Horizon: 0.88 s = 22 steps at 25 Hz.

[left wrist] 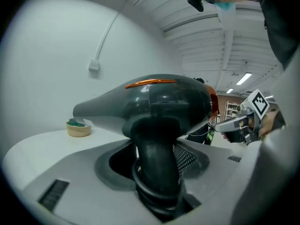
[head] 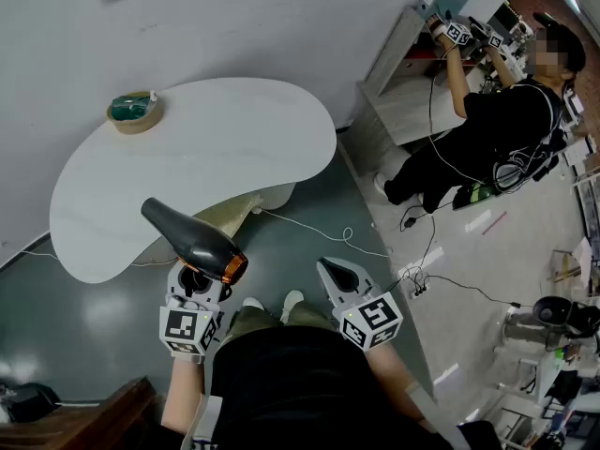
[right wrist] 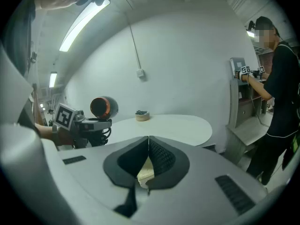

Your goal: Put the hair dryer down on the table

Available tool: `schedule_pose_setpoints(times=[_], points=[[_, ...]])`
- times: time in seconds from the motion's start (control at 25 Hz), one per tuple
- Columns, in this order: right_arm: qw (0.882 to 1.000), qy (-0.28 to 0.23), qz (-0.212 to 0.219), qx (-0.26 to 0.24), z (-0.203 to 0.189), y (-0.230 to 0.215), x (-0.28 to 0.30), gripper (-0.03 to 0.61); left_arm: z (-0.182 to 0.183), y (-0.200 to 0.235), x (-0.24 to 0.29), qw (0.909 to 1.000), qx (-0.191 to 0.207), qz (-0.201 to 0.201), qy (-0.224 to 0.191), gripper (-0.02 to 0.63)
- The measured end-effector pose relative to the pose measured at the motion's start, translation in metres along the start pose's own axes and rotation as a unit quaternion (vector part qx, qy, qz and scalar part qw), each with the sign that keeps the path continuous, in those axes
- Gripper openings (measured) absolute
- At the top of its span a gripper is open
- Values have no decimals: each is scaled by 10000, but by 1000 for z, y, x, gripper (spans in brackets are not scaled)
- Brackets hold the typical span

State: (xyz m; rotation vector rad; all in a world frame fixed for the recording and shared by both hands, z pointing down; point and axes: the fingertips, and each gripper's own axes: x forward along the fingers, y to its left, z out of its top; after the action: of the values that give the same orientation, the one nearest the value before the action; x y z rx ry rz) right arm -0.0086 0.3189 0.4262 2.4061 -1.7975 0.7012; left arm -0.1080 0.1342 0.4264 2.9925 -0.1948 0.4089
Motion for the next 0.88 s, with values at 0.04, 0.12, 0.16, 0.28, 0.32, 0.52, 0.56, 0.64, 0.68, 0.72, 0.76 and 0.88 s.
schedule_pose_setpoints(times=[0.04, 0.12, 0.16, 0.28, 0.32, 0.52, 0.56, 0.64, 0.68, 0.72, 0.76, 0.88], points=[[10000, 24, -11, -10, -2, 3, 2, 15, -2, 3, -3, 10000, 5, -1, 6, 224], [10000, 79, -35, -10, -5, 8, 6, 15, -7, 10, -7, 10000, 18, -8, 20, 224], [9999, 109, -48, -1, -7, 11, 9, 15, -8, 15, -9, 10000, 24, -13, 27, 224], [9998, 176, -55, -34, -5, 19, 20, 16, -11, 30, -13, 10000, 23, -18, 26, 224], [9998, 198, -35, -86, -4, 23, 24, 15, -12, 35, -14, 10000, 10, -13, 17, 224], [9985, 265, 76, -474, 6, 36, 48, 15, -19, 56, -15, 10000, -22, 12, 20, 223], [9982, 261, 65, -530, 8, 34, 53, 15, -21, 60, -13, 10000, -52, 46, 43, 224], [9981, 268, 55, -557, 11, 26, 64, 17, -24, 67, -6, 9997, -193, 127, 90, 223], [9982, 266, 71, -540, 14, 19, 69, 17, -25, 70, -1, 9995, -260, 166, 100, 223], [9983, 255, 95, -519, 17, 10, 75, 17, -25, 72, 4, 9993, -291, 208, 110, 223], [9983, 246, 127, -504, 19, 0, 82, 17, -25, 74, 11, 9992, -281, 261, 124, 223], [9976, 274, 327, -544, 27, -34, 105, 17, -24, 81, 29, 9981, -245, 540, 166, 222]])
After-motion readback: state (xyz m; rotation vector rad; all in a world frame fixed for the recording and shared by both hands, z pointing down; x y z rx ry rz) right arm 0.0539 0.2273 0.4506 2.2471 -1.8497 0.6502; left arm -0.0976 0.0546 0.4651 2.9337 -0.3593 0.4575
